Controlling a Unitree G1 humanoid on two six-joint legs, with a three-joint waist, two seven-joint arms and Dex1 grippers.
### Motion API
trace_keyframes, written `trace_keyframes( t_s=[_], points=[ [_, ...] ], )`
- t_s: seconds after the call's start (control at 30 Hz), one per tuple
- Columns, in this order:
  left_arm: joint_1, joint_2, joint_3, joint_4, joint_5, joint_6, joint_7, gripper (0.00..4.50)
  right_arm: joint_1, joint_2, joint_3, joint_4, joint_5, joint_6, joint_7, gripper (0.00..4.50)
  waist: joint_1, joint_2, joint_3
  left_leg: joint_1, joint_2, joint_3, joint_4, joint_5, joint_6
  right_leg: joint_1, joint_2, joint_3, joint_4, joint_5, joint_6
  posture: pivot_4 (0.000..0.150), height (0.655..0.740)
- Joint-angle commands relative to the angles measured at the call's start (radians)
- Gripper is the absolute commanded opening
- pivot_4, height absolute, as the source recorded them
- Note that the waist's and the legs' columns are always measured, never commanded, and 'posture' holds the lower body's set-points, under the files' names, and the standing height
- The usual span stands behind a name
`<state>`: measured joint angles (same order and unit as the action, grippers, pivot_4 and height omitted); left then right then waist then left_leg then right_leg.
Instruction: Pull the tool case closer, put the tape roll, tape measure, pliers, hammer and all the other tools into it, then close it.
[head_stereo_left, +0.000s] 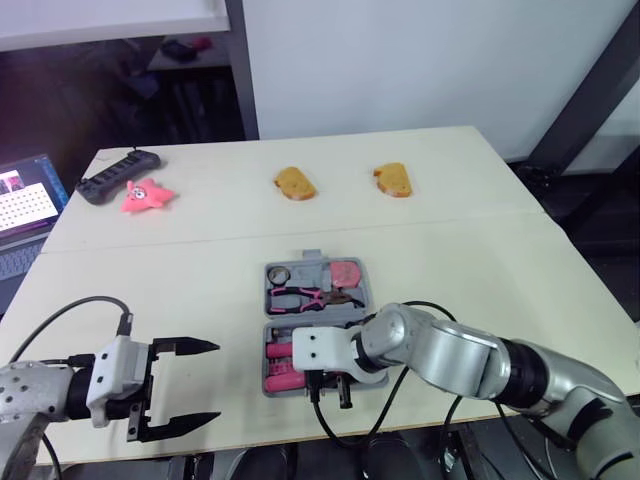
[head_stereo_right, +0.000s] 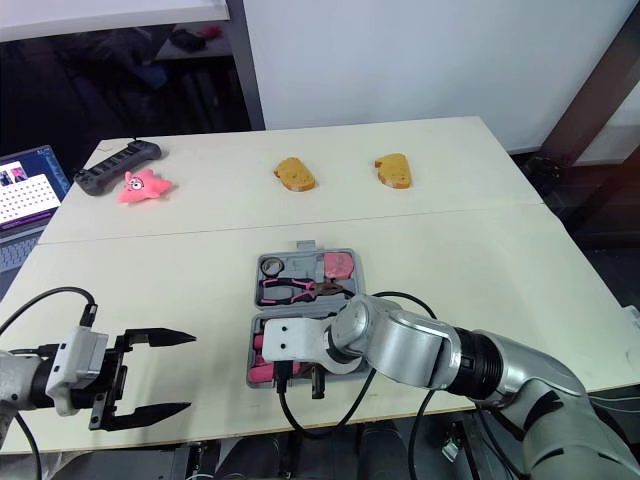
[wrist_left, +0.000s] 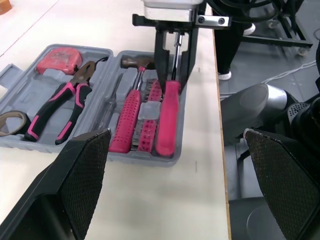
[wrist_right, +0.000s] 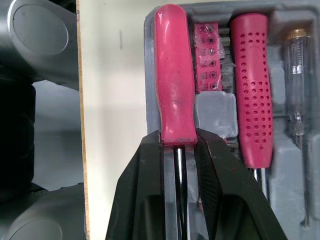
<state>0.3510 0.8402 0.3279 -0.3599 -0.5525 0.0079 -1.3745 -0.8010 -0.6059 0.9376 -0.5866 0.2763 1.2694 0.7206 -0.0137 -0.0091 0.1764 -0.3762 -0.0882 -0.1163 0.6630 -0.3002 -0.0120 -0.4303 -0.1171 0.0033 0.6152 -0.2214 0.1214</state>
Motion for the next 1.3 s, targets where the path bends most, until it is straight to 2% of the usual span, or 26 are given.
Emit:
trace_keyframes(
  t_s=[0.03,0.57,0.63,0.7,0.8,1.13,1.17,1.2,1.3],
  points=[
    [-0.011,0.005,0.000,0.001,0.004,-0.015,0.000,4.50,0.004,0.013,-0.005,-0.004,-0.009,-0.020,-0.005,0.35,0.000,0.000,0.000,0.000,0.000,0.000,0.000,0.000,0.000,0.000,0.000,0.000,0.000,0.000,0.000,0.150,0.7219],
    [-0.022,-0.001,-0.007,0.003,0.020,-0.003,0.027,4.50,0.037,0.044,0.011,0.058,-0.050,-0.087,-0.007,0.35,-0.003,0.000,0.000,0.000,0.000,0.000,0.000,0.000,0.000,0.000,0.001,0.000,0.000,0.000,0.000,0.150,0.7219],
    [-0.017,-0.001,-0.006,0.002,0.023,-0.004,0.027,4.50,0.044,0.046,0.006,0.057,-0.054,-0.096,-0.006,1.39,-0.004,0.000,0.000,0.000,0.000,0.000,0.000,0.000,0.000,0.000,0.001,0.000,0.000,0.000,0.000,0.150,0.7219],
    [-0.013,-0.001,-0.005,0.003,0.024,-0.006,0.028,4.50,0.048,0.044,0.003,0.055,-0.060,-0.106,-0.004,2.20,-0.003,0.000,0.000,0.000,0.000,0.000,-0.001,0.000,0.000,0.000,0.001,0.000,0.000,0.000,0.000,0.150,0.7219],
    [-0.013,0.000,-0.006,0.007,0.027,-0.007,0.029,4.50,0.060,0.041,-0.030,0.049,-0.054,-0.119,0.002,3.67,-0.001,0.000,0.000,0.000,0.000,0.000,-0.001,0.000,0.000,0.000,0.000,0.000,0.000,0.000,0.000,0.150,0.7219],
    [-0.027,0.005,-0.013,0.022,0.035,-0.004,0.028,4.50,0.141,0.018,-0.125,0.042,-0.050,-0.196,0.030,3.67,0.001,0.000,0.000,0.000,0.000,0.000,-0.001,0.000,0.000,0.000,0.000,0.000,0.000,0.000,0.000,0.150,0.7219],
    [-0.028,0.005,-0.014,0.024,0.037,-0.004,0.028,4.50,0.163,0.015,-0.140,0.045,-0.049,-0.227,0.032,3.13,0.001,0.000,0.000,0.000,0.000,0.000,-0.001,0.000,0.000,0.000,0.000,0.000,0.000,0.000,0.000,0.150,0.7219],
    [-0.029,0.006,-0.014,0.025,0.037,-0.003,0.028,4.50,0.186,0.012,-0.155,0.050,-0.049,-0.257,0.032,2.87,0.001,0.000,0.000,0.000,0.000,0.000,-0.001,0.000,0.000,0.000,0.000,0.000,0.000,0.000,0.000,0.150,0.7219],
    [-0.029,0.009,-0.013,0.026,0.036,0.000,0.029,4.50,0.239,0.011,-0.190,0.060,-0.050,-0.310,0.034,1.44,0.001,0.000,0.000,0.000,0.000,0.000,-0.001,0.000,0.000,0.000,0.000,0.000,0.000,0.000,0.000,0.150,0.7219]
  ],
)
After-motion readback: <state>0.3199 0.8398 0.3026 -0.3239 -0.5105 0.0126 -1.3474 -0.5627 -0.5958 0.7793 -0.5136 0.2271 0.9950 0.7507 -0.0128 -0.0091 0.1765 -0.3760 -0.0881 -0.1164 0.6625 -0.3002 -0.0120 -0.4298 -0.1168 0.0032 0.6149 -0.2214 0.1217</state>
